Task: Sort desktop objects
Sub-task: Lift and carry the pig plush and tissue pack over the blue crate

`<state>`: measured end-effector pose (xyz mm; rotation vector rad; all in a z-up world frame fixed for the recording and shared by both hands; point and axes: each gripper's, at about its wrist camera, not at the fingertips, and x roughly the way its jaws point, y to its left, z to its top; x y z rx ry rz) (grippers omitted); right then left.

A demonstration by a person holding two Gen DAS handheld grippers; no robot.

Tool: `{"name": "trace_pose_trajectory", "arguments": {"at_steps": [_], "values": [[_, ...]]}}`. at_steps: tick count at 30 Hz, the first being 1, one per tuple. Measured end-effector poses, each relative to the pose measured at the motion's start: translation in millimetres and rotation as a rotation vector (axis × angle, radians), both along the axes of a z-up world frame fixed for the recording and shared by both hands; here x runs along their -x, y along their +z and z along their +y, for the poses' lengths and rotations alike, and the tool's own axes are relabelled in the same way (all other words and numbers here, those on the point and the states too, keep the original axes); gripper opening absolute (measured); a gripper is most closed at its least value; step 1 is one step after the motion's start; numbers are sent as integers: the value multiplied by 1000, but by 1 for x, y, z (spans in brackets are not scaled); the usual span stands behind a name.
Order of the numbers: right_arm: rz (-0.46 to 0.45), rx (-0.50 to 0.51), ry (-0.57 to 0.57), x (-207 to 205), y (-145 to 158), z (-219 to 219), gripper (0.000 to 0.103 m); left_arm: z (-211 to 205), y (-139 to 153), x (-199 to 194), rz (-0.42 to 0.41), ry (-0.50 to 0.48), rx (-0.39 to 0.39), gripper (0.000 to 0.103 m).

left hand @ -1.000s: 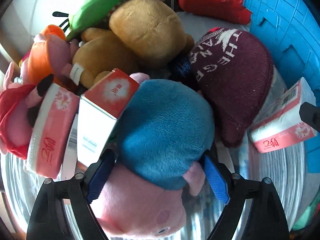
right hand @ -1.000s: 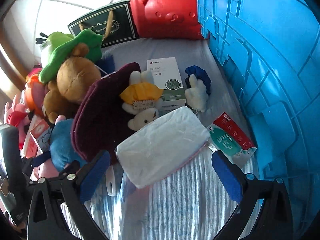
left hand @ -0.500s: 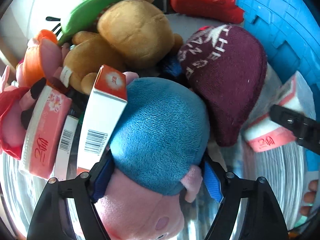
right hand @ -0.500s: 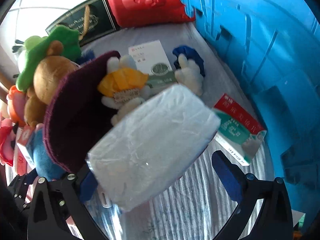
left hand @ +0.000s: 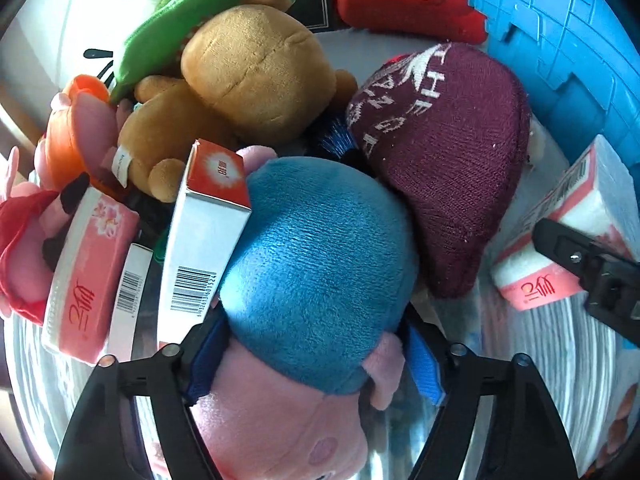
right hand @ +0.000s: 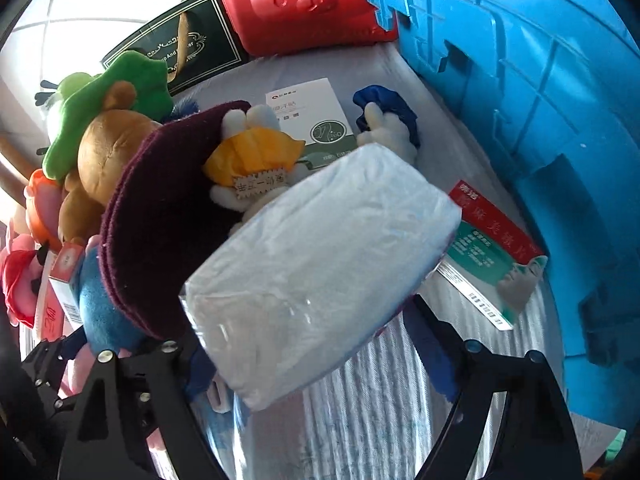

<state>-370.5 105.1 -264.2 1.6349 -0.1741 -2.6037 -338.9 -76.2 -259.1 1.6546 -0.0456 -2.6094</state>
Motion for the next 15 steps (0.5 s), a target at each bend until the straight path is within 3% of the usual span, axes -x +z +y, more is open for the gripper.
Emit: {"name": "trace_pose_trajectory", "arguments": {"at_steps": [5,15], "values": [[27,-20,43,-12,9,-2,68,-3,13,-5,21,15,-15,69],[122,-8,159,-53,54,-14,67,9,55,-41,143,39,-11,68]]}}
